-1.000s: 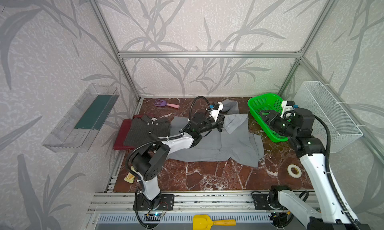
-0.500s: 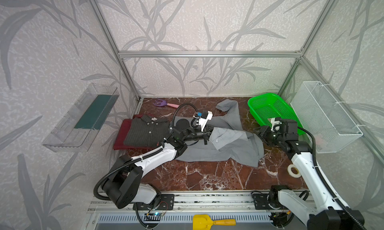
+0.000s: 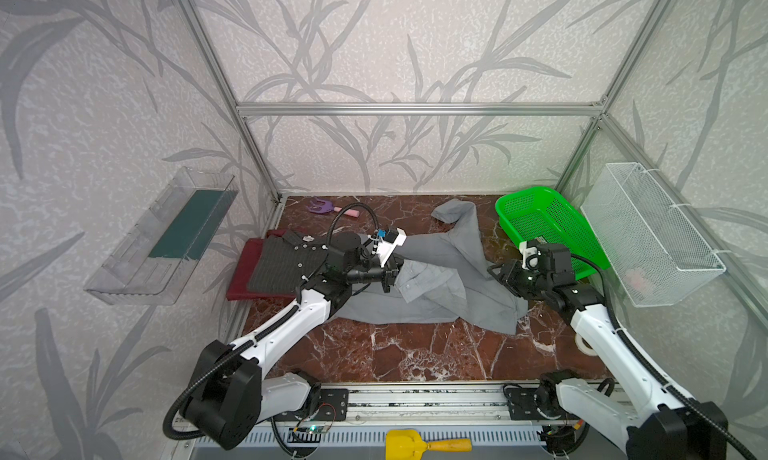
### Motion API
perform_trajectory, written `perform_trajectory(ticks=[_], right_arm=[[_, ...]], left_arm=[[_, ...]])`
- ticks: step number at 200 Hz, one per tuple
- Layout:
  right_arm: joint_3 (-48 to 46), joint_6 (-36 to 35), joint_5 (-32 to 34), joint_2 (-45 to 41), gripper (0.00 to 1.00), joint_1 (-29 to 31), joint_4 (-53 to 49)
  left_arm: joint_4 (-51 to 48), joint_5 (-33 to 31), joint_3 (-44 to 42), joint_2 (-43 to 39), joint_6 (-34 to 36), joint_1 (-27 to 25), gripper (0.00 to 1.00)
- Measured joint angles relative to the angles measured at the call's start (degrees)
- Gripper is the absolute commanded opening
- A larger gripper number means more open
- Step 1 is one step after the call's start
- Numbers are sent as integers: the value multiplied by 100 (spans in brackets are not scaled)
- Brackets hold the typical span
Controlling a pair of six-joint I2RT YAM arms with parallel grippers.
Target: Fold and stack the long sleeve shirts
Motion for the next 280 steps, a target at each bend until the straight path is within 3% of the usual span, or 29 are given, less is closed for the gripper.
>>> perform_trajectory(ticks=[61,104,137,177,198,215,219,227,280], right_arm=[[-260,46,162,481,45,422,448],[-278,85,181,1075,46,887,986],[-278,103,81,1561,49,1191,1558],[-223,-15,35,2015,50,1600,2006],[-162,-87,63,2061,50,1700,2057],[-114,-131,129,2063,50,1700,2063],[-107,-138,140,2063,50,1700,2061],[-87,-162,164,2063,50,1696,2061],[-9,-387,603,1893,50,1696,1829]], left_arm=[[608,13,0,782,-105,533,0],[1023,-20,-11,1023,-155,656,30],[1429,-149,-87,999,-282,763,33],[1757,-1005,-514,577,-669,789,33],[1491,-1753,-555,109,-1130,778,40],[1215,-1932,-551,-208,-1585,734,43],[1191,-1987,-566,-254,-1714,704,49],[1143,-2155,-625,-341,-2015,579,51],[-479,-3718,-769,-284,-2975,-1115,57]])
